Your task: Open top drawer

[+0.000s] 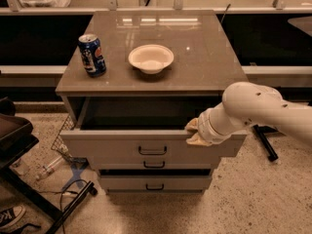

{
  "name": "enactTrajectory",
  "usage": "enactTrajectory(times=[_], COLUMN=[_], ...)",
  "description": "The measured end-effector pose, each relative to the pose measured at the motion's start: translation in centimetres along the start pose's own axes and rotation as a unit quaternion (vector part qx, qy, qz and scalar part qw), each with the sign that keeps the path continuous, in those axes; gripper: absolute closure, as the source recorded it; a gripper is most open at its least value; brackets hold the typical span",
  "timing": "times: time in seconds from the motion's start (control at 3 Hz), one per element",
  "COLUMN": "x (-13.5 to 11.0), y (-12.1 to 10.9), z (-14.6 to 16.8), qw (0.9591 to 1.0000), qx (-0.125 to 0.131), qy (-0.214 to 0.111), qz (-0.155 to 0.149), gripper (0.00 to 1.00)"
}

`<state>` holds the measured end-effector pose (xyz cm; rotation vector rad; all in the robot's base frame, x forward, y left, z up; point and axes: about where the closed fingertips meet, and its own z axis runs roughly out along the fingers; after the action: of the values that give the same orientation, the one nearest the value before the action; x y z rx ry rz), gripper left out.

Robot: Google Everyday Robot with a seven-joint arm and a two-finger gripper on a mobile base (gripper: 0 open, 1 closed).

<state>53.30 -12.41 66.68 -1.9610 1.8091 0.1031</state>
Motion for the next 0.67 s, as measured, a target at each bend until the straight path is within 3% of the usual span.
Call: enactTrajectory(times=[0.67], x=[0.00], y=[0.01], z=[-0.01], qw=[1.0000], qx=[0.000], qy=[0.000], qz=[0.000], gripper=[1.00])
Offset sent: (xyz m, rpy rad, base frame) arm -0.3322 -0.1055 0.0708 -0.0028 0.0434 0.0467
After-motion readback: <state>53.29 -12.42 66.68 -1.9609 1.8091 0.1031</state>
